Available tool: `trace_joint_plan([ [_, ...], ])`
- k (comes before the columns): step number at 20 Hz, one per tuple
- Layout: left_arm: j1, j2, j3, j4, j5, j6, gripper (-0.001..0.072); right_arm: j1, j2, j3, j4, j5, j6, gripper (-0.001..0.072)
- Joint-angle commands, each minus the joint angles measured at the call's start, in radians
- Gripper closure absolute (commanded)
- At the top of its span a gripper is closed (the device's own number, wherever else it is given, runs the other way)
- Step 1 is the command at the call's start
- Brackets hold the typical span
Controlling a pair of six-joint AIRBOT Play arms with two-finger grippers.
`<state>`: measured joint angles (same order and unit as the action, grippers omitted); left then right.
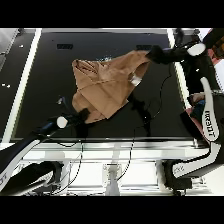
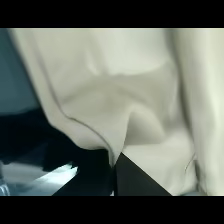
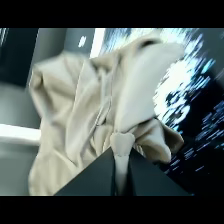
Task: Fold the clothes and pants, and hang the long-sleeved shirts on hangers.
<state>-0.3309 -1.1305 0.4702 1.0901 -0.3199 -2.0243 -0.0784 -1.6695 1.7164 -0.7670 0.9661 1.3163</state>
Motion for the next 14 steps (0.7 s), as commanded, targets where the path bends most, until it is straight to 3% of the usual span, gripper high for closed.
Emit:
trace_joint_plan([
  [1,0.193,0.132,0.010,0.166,-0.014,0.019,0.0693,-0.108,0.011,0.100,-0.027,0.011,0.002,0.0675],
  [4,0.386,0.291,0.057,0.369,-0.008,0.077,0.0694,-0.192,0.011,0.169,-0.027,0.049,0.002,0.0676],
  [7,0.558,0.424,0.125,0.547,0.030,0.077,0.0693,-0.254,0.011,0.219,-0.027,0.074,0.002,0.0676],
  [11,0.755,0.516,0.153,0.589,0.219,0.076,0.0693,-0.283,0.011,0.238,-0.045,0.109,0.002,0.0675],
  [14,0.834,0.506,0.153,0.586,0.248,0.076,0.0693,-0.280,0.011,0.238,-0.128,0.117,0.002,0.0675],
])
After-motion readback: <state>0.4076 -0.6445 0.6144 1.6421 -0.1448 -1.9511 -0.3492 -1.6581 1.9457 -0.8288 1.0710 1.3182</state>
